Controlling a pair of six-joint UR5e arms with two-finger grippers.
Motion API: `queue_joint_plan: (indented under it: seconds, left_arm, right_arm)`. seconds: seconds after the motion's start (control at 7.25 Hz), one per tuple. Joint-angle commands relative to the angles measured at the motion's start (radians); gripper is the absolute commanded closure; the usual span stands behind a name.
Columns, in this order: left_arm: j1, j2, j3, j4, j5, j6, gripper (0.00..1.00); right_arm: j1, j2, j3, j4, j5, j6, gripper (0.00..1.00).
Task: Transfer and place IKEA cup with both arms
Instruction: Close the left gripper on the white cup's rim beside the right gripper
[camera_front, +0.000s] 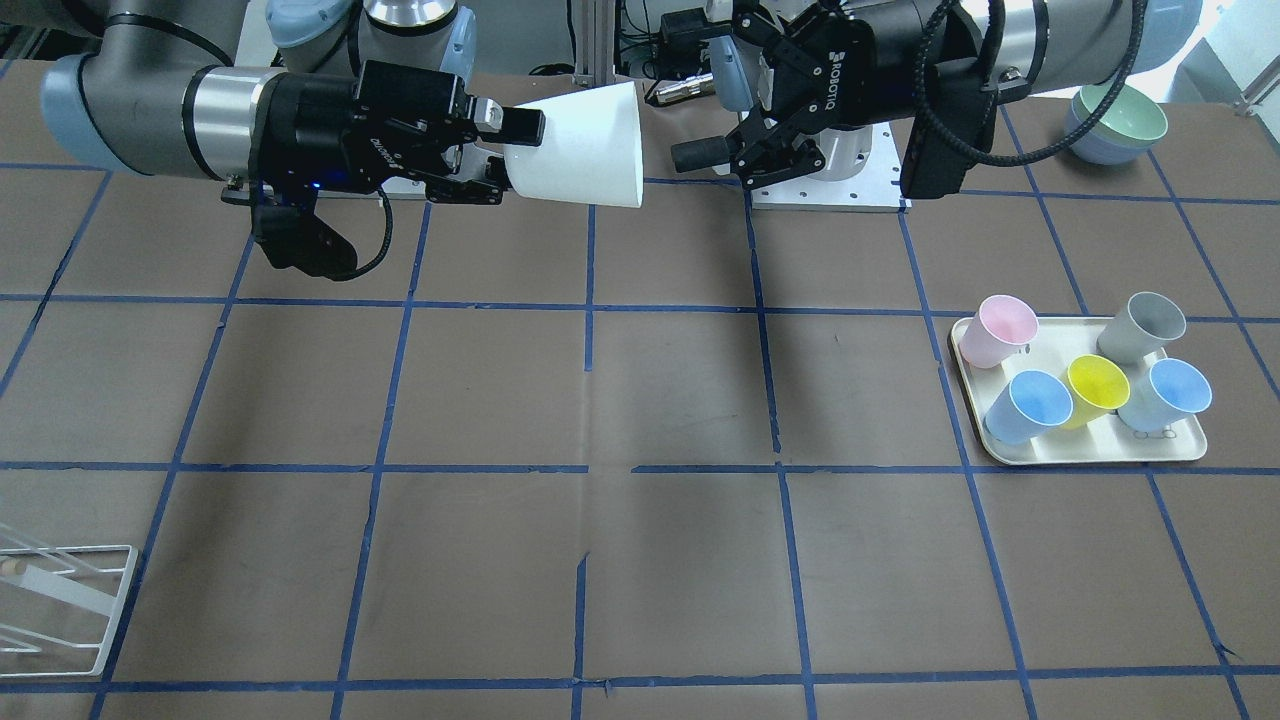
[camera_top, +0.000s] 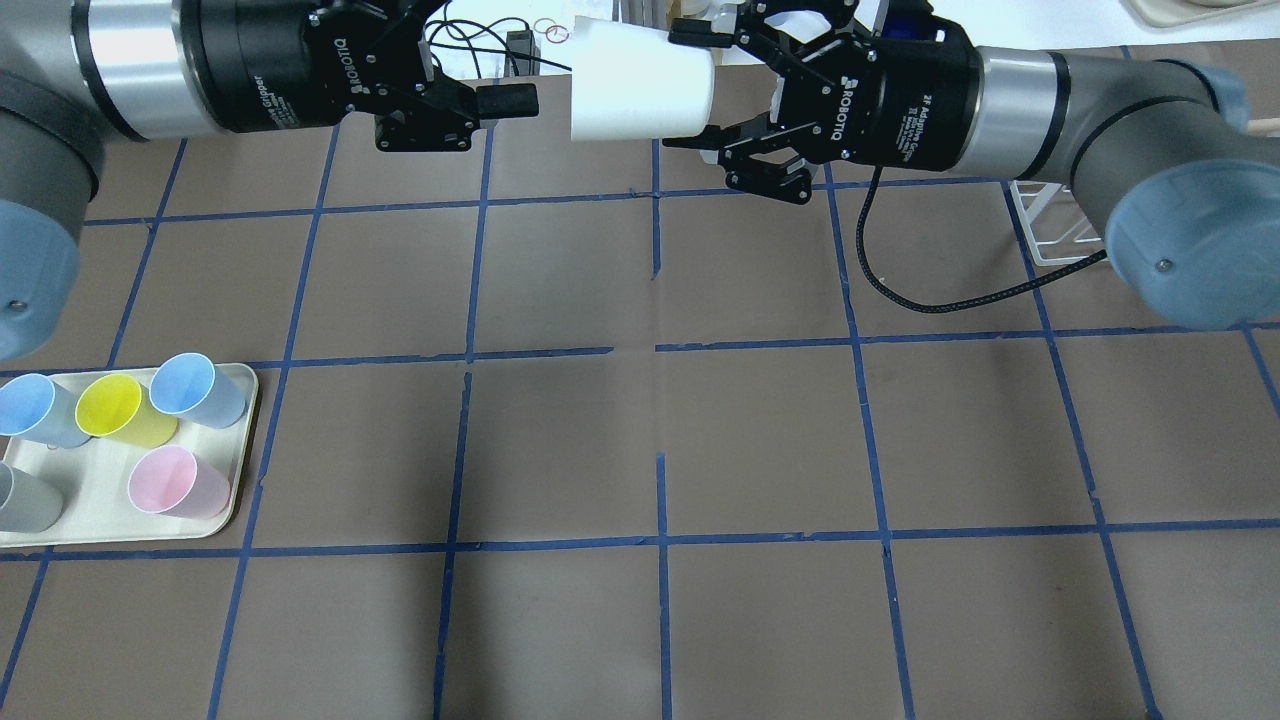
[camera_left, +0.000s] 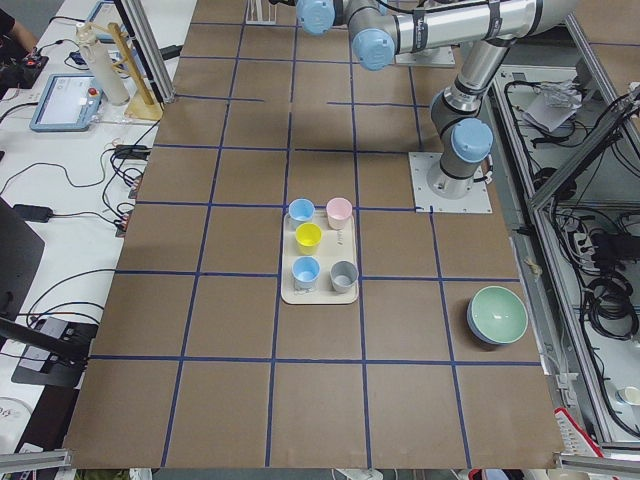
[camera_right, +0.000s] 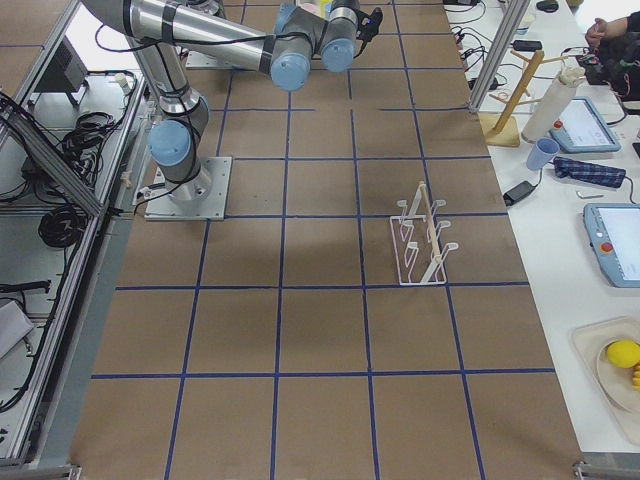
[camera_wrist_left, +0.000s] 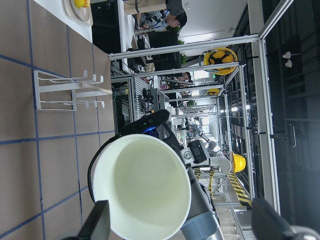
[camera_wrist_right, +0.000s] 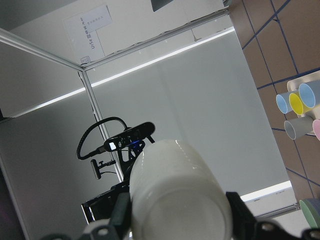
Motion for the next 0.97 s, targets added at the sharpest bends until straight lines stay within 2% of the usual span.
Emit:
queue_joint_plan:
  seconds: [0.0,0.55,0.83]
  left_arm:
    - [-0.005,0.0,-0.004,0.022,0.002,-0.041,0.01]
    - [-0.045,0.006,-0.009,0.022,0.014,-0.104,0.04]
    - [-0.045,0.018,-0.012,0.021,0.015,-0.104,0.48]
  right_arm:
    - [0.005,0.003,-0.001,0.0,0.0,0.002,1.0]
    - [0.043,0.009,-0.005,-0.001,0.0,0.015,1.0]
    - [0.045,0.009,-0.011,-0.003,0.0,0.041,1.0]
